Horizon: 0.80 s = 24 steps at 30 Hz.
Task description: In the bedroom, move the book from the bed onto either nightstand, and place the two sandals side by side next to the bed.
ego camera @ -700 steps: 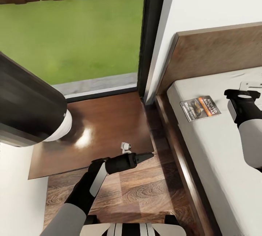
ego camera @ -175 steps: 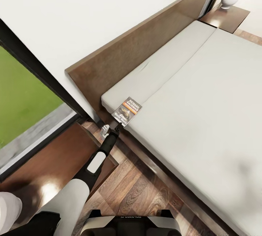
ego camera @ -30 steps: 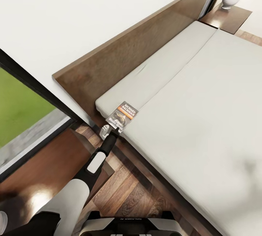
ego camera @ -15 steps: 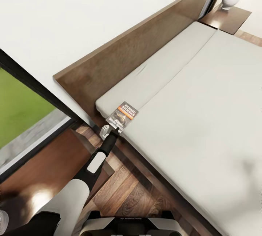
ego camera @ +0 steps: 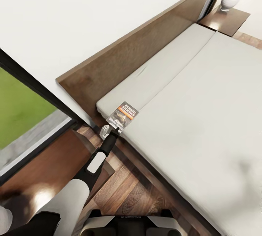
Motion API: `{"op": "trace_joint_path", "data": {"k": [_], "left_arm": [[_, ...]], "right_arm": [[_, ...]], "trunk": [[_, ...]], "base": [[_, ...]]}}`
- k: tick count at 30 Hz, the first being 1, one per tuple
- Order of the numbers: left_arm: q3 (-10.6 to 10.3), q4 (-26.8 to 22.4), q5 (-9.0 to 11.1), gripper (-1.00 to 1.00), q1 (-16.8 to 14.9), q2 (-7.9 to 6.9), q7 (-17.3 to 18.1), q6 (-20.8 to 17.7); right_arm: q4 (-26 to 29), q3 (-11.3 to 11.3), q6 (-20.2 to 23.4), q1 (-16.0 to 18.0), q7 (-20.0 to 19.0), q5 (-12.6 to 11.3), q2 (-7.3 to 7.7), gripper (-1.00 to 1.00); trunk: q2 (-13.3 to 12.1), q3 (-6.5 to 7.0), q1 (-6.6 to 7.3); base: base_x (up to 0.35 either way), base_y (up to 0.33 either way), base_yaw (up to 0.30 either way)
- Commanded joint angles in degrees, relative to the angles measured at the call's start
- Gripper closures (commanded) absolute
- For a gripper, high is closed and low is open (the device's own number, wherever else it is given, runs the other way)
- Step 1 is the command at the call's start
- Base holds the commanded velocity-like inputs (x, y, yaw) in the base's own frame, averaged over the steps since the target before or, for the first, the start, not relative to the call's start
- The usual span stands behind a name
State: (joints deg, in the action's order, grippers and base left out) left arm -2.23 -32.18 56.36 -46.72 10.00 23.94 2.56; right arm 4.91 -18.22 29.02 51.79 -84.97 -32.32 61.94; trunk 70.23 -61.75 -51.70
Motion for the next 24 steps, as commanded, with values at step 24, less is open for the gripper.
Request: {"op": "trace_joint_path", "data": {"k": [24], "left_arm": [[-0.14, 0.07, 0.32, 1.0, -0.04, 0.0, 0.23, 0.31]], "right_arm": [[-0.13, 0.11, 0.6, 0.07, -0.19, -0.11, 0.03, -1.0]], "trunk": [[-6.81, 3.03, 3.74]], "base": [[0.0, 0.0, 0.028]]}}
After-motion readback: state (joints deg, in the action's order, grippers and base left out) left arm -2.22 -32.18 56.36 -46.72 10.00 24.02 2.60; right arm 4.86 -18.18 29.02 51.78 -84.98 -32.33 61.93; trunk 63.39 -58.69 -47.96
